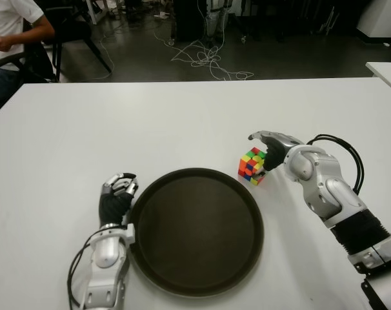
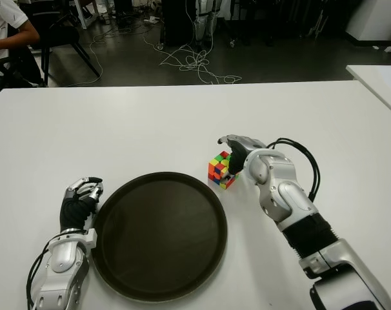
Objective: Pick up the Rubik's Cube and put it in the plate
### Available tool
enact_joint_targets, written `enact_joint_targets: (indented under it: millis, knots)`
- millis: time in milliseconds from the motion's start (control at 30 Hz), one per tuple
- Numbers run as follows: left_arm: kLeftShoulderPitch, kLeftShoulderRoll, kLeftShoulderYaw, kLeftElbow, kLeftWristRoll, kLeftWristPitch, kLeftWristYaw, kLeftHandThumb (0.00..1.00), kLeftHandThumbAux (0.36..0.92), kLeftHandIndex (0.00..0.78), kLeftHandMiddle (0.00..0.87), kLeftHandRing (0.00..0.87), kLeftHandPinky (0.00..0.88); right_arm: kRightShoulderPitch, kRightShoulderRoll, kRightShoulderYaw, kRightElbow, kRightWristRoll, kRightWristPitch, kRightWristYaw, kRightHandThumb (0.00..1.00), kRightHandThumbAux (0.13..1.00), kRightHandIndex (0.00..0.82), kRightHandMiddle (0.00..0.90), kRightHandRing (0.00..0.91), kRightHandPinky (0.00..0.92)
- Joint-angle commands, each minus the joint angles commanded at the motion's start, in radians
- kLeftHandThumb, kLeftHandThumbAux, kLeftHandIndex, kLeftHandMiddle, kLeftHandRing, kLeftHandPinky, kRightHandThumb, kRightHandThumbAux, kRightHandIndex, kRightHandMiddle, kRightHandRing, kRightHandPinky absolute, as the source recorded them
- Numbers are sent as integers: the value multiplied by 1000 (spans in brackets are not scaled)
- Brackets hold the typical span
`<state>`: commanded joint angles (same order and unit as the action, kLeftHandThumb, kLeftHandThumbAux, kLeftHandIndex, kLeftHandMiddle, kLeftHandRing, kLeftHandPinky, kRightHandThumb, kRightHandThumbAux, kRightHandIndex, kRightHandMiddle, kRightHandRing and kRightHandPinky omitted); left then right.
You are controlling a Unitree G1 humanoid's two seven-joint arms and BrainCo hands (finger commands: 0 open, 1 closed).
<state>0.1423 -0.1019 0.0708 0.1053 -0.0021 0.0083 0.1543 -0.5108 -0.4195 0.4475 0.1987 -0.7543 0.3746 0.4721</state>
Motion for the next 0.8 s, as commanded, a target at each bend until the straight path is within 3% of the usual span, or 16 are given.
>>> enact_joint_targets:
  millis: [300, 800]
  knots:
    - [-4, 9, 4, 4, -3, 13, -15, 707, 706, 443, 810, 830, 825, -15, -5, 28, 29, -22, 2, 21, 0, 830, 37, 32, 48, 34]
    - [-17, 26, 13, 51, -9, -24, -37, 707, 707, 443, 806, 827, 810, -3, -17, 35, 7, -37, -2, 48, 0, 763, 23, 12, 24, 29]
